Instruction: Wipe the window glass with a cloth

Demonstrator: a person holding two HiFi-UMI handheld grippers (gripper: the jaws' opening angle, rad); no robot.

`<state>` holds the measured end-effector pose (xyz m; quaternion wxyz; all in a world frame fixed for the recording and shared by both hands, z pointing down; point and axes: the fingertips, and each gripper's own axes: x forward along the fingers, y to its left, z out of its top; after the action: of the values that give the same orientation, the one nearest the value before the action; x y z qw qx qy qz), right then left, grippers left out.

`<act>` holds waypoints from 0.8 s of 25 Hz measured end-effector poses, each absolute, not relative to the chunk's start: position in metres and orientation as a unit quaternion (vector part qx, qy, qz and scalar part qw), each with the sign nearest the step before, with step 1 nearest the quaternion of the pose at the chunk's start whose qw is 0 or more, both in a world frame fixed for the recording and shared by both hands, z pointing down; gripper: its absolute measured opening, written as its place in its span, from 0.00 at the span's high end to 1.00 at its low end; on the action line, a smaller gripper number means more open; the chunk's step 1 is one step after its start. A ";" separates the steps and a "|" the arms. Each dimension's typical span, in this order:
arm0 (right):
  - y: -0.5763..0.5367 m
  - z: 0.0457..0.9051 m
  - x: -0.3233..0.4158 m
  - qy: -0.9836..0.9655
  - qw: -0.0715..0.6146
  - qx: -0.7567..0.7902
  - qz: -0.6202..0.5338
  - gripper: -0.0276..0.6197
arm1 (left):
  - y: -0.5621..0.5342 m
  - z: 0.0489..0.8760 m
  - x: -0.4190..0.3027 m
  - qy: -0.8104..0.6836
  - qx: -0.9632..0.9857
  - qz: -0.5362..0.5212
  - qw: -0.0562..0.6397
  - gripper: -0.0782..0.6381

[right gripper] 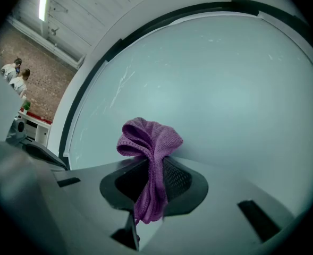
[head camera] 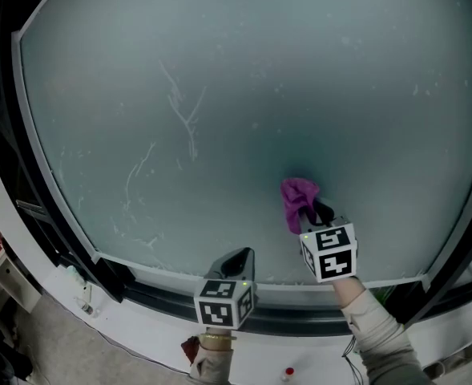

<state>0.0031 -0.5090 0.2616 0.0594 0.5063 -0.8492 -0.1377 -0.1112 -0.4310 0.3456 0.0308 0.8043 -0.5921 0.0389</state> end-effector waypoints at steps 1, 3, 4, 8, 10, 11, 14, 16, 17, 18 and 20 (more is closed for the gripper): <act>-0.510 0.262 0.011 -0.846 0.060 0.513 -0.136 0.86 | -0.432 0.346 -0.107 -0.588 0.807 0.040 0.031 0.88; -0.513 0.264 0.028 -0.838 0.062 0.525 -0.133 0.86 | -0.435 0.348 -0.098 -0.580 0.813 0.041 0.031 0.88; -0.514 0.264 0.037 -0.834 0.063 0.531 -0.132 0.86 | -0.437 0.348 -0.093 -0.576 0.816 0.042 0.030 0.88; -0.516 0.265 0.072 -0.819 0.065 0.554 -0.130 0.86 | -0.444 0.348 -0.073 -0.559 0.827 0.044 0.029 0.88; -0.517 0.265 0.089 -0.812 0.066 0.565 -0.130 0.86 | -0.446 0.348 -0.063 -0.551 0.833 0.046 0.028 0.88; -0.517 0.264 0.097 -0.808 0.066 0.571 -0.130 0.86 | -0.448 0.348 -0.058 -0.546 0.836 0.047 0.027 0.88; -0.516 0.265 0.121 -0.796 0.067 0.587 -0.129 0.86 | -0.451 0.348 -0.044 -0.534 0.844 0.049 0.025 0.88; -0.515 0.265 0.136 -0.789 0.068 0.597 -0.127 0.86 | -0.453 0.349 -0.035 -0.526 0.849 0.051 0.025 0.88; -0.515 0.265 0.144 -0.785 0.069 0.603 -0.127 0.86 | -0.454 0.349 -0.031 -0.523 0.851 0.051 0.025 0.88; -0.516 0.265 0.152 -0.781 0.069 0.608 -0.126 0.86 | -0.456 0.349 -0.027 -0.519 0.853 0.052 0.024 0.88; -0.516 0.265 0.167 -0.773 0.070 0.618 -0.126 0.86 | -0.458 0.348 -0.019 -0.512 0.857 0.053 0.022 0.88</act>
<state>0.1670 -0.5160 0.2648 0.0700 0.6181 -0.7727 -0.1262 -0.0188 -0.4581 0.3481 0.0222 0.8570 -0.5121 0.0526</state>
